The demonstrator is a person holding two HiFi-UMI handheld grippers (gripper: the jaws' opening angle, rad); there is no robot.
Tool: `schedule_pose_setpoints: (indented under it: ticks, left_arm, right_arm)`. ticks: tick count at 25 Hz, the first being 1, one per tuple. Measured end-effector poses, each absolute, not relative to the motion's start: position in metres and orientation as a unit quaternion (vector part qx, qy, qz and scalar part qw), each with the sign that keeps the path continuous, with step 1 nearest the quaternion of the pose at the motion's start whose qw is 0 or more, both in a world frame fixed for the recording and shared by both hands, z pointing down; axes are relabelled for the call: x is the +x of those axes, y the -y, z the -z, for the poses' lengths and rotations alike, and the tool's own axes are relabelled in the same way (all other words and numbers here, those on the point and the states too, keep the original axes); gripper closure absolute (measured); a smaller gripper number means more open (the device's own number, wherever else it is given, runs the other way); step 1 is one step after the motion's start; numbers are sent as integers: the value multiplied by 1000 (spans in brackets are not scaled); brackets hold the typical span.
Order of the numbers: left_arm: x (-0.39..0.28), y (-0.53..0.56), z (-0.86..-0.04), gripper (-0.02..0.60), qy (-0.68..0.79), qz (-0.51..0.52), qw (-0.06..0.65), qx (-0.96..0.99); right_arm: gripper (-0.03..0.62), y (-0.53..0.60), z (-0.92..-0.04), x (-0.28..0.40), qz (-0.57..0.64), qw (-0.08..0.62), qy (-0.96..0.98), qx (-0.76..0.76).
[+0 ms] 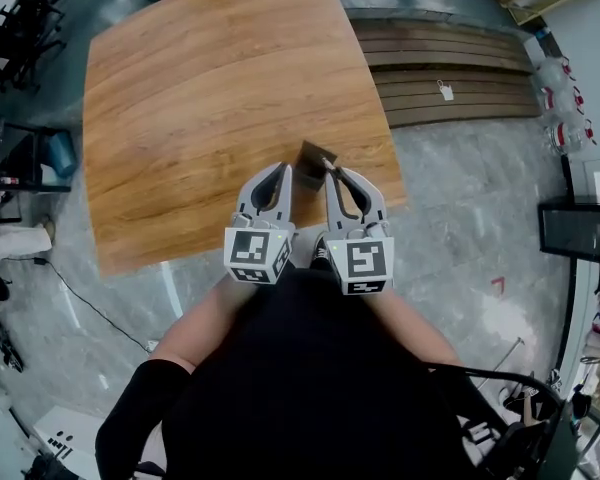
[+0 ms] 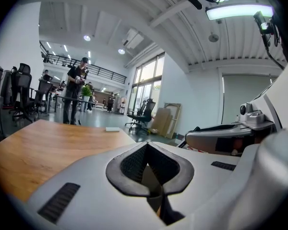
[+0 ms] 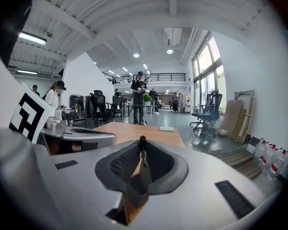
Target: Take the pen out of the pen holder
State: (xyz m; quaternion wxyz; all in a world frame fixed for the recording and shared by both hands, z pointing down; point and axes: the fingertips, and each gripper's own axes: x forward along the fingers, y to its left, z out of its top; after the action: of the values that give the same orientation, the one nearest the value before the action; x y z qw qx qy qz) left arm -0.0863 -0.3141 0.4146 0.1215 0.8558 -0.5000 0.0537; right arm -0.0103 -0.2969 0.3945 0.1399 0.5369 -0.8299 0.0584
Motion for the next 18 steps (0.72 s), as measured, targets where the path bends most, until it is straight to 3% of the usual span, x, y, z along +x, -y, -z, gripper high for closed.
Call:
schedule_pose_setpoints:
  ticks: [18]
  left_arm:
    - [-96, 309, -449, 575, 517, -78, 154, 838]
  right_arm:
    - [557, 313, -500, -19, -112, 223, 829, 501]
